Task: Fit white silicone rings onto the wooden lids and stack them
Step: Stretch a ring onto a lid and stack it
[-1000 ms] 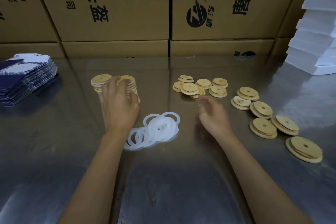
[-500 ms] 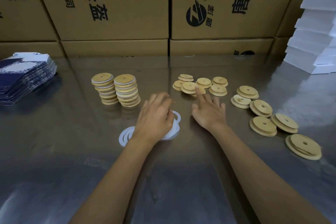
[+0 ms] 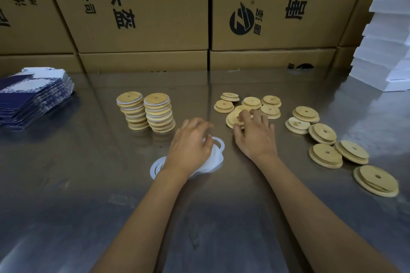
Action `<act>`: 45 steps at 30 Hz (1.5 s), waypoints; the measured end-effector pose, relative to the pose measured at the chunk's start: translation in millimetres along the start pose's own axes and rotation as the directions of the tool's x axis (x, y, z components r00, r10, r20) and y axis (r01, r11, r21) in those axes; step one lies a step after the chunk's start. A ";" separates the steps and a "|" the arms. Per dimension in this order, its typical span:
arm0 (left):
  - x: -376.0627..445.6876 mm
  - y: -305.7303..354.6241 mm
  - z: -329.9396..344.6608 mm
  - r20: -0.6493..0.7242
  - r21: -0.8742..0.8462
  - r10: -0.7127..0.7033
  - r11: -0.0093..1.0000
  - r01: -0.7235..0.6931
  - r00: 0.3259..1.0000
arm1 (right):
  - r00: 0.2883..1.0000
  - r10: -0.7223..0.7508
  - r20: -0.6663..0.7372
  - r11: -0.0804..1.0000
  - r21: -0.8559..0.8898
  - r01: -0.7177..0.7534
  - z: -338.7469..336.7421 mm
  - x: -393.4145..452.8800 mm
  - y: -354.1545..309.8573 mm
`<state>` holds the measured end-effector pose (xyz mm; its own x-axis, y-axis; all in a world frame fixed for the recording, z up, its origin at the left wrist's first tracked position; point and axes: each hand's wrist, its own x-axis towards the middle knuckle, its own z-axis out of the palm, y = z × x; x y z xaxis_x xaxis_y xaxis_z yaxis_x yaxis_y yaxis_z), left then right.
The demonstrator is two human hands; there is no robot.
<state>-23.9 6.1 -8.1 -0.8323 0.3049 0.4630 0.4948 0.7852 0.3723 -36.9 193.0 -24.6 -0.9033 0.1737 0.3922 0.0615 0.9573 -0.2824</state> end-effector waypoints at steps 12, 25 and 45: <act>1.1 -2.4 -4.0 0.257 -0.023 -0.082 0.996 0.091 0.963 | 0.969 0.108 0.222 0.940 0.294 -0.172 -12.9 -7.6 12.6; 6.4 -10.5 -18.5 0.184 -0.128 -0.114 0.982 0.139 0.976 | 0.985 0.090 0.150 0.879 0.453 -0.149 -21.5 -22.9 9.3; 3.6 31.4 -28.4 0.250 -0.699 -0.199 0.640 0.319 0.948 | 0.846 -0.017 0.533 -0.002 0.846 -0.533 -49.5 -31.9 -17.4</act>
<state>-4.2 16.5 28.0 -0.9496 0.2672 0.1639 0.2264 0.2231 0.9481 11.8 182.3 11.1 -0.9914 0.0074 -0.1304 0.1226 -0.2902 -0.9491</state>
